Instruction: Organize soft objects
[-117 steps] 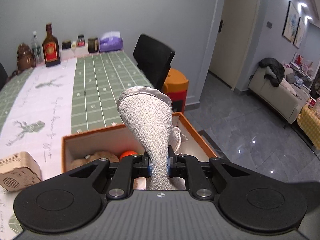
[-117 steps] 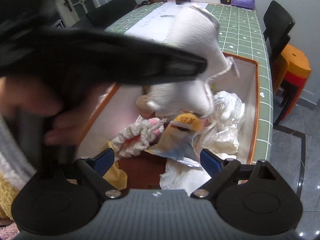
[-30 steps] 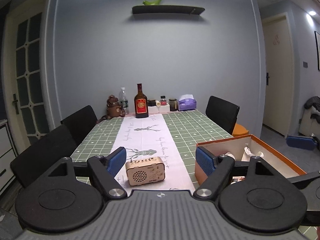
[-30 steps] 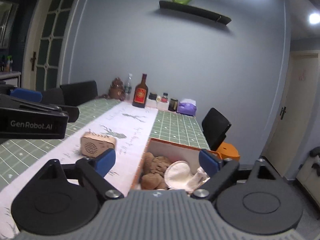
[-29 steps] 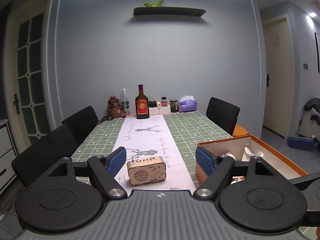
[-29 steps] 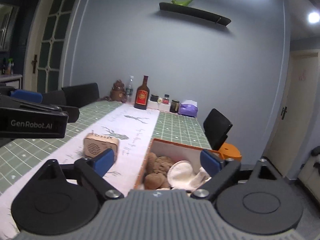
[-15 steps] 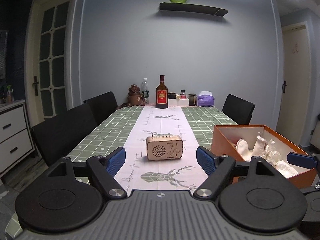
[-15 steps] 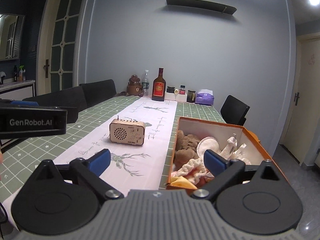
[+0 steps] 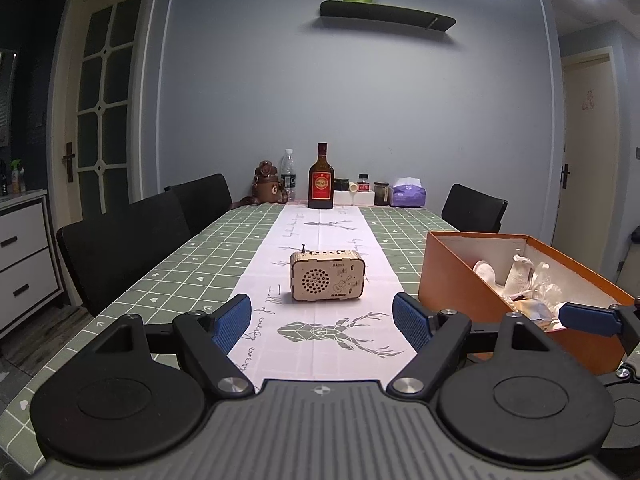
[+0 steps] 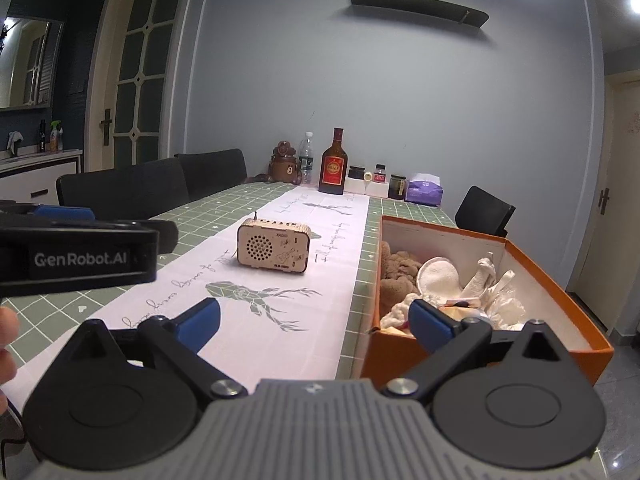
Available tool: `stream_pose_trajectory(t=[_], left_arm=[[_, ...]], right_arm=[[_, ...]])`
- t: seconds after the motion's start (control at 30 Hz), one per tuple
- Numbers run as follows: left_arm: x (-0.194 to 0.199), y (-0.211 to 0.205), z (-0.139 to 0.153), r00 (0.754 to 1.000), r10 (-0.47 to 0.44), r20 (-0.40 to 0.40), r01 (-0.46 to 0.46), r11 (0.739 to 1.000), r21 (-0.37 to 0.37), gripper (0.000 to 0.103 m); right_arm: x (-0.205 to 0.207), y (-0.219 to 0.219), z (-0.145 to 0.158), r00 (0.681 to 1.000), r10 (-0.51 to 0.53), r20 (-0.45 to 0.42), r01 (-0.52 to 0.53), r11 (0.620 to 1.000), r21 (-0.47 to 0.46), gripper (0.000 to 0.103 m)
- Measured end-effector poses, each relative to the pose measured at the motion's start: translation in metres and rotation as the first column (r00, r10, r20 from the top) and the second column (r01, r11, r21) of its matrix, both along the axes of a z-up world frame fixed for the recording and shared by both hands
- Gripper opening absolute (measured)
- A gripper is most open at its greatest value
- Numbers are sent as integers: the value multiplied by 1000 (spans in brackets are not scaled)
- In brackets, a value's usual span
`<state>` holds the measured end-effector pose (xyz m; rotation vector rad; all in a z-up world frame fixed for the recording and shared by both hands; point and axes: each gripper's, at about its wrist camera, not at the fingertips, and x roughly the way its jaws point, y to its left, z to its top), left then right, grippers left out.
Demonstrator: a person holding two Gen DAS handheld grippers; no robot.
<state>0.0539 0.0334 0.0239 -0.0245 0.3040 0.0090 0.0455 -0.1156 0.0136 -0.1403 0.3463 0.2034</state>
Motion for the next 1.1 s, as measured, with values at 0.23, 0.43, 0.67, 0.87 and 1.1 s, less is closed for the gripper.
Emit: stream_pose_trajectory(t=[0.23, 0.43, 0.67, 0.87, 1.1], left_arm=[[0, -5, -10, 1000, -4, -12, 4, 1000, 22, 94], [1, -4, -12, 1000, 1, -22, -1, 1000, 17, 94], [3, -5, -14, 999, 20, -31, -19, 999, 31, 94], [5, -3, -14, 999, 19, -42, -18, 1000, 18, 94], [7, 1, -15, 998, 29, -53, -29, 1000, 10, 94]], right_arm=[[-1, 0, -1, 1000, -3, 7, 3, 1000, 7, 98], [1, -1, -3, 1000, -4, -5, 4, 1000, 17, 99], [8, -2, -4, 999, -7, -31, 8, 1000, 15, 98], [11, -3, -5, 999, -15, -45, 16, 1000, 17, 98], [12, -6, -6, 999, -27, -47, 28, 999, 21, 98]])
